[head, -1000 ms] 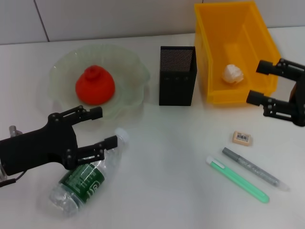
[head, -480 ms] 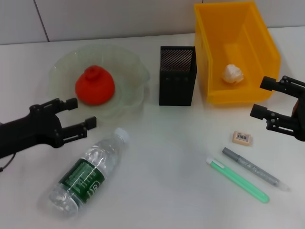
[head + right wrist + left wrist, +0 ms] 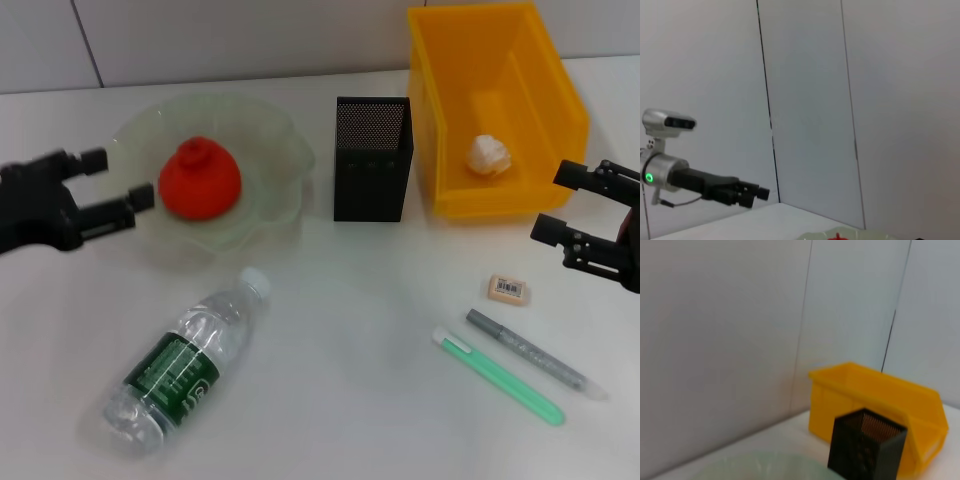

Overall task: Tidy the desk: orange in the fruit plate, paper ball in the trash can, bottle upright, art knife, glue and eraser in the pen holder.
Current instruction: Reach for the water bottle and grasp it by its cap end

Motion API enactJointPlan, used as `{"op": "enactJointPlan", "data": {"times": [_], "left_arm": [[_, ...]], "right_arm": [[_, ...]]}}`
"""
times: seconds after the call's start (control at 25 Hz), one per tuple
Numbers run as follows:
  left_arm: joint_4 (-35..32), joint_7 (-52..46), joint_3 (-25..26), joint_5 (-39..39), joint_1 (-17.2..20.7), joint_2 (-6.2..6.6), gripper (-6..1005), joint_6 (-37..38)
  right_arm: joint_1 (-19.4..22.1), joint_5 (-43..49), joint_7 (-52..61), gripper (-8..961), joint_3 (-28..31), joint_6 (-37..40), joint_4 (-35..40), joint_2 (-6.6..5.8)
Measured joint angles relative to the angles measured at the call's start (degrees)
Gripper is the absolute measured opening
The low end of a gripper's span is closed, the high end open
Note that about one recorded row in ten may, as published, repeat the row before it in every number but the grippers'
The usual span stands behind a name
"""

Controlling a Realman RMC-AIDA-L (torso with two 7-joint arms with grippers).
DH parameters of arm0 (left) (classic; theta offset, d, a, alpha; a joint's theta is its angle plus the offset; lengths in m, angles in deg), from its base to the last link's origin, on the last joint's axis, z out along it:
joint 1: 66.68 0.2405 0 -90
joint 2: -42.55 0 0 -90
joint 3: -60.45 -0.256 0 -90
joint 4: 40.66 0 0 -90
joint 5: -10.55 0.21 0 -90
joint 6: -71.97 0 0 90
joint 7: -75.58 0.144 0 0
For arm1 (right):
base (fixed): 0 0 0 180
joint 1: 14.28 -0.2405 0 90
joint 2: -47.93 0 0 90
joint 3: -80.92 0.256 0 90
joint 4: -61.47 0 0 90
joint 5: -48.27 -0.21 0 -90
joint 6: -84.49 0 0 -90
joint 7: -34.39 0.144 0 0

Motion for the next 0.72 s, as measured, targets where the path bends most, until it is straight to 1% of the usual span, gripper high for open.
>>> {"op": "enactJointPlan", "data": {"times": [0.08, 0.16, 0.32, 0.44, 0.48, 0.56, 0.6, 0.72], "left_arm": [[-3.77, -3.37, 0.03, 0.97, 0.25, 0.14, 784, 0.19], [-6.83, -7.21, 0.29, 3.99, -0.14, 0.22, 784, 0.06], [-11.66, -17.39, 1.16, 13.77, -3.2, 0.21, 783, -0.21], [-15.45, -21.58, 0.11, 18.61, -4.39, 0.04, 783, 0.04], [-15.45, -21.58, 0.11, 18.61, -4.39, 0.04, 783, 0.04], [-20.24, -25.65, -2.77, 21.96, -4.63, -0.07, 783, -0.12], [-21.09, -26.52, -3.26, 22.5, -4.67, -0.07, 783, -0.14], [-26.03, -32.71, -6.54, 27.45, -5.51, -0.04, 783, 0.2]], "right_arm": [[-0.04, 0.0, -0.03, 735, 0.01, -0.09, -0.03, 0.02], [-0.13, 0.0, -0.07, 735, 0.02, -0.17, -0.07, 0.08], [-0.27, 0.0, -0.11, 735, 0.06, -0.18, -0.15, 0.03], [-0.33, 0.0, -0.12, 735, 0.25, -0.25, -0.52, -0.04], [-0.34, 0.0, -0.13, 735, 0.32, -0.32, -0.68, -0.06], [-0.32, 0.0, -0.14, 735, 0.33, -0.41, -0.89, -0.1], [-0.2, -0.01, -0.13, 735, 0.56, -0.43, -0.94, -0.17], [-0.08, -0.01, -0.13, 735, 1.17, -0.43, -0.97, -0.22]]}}
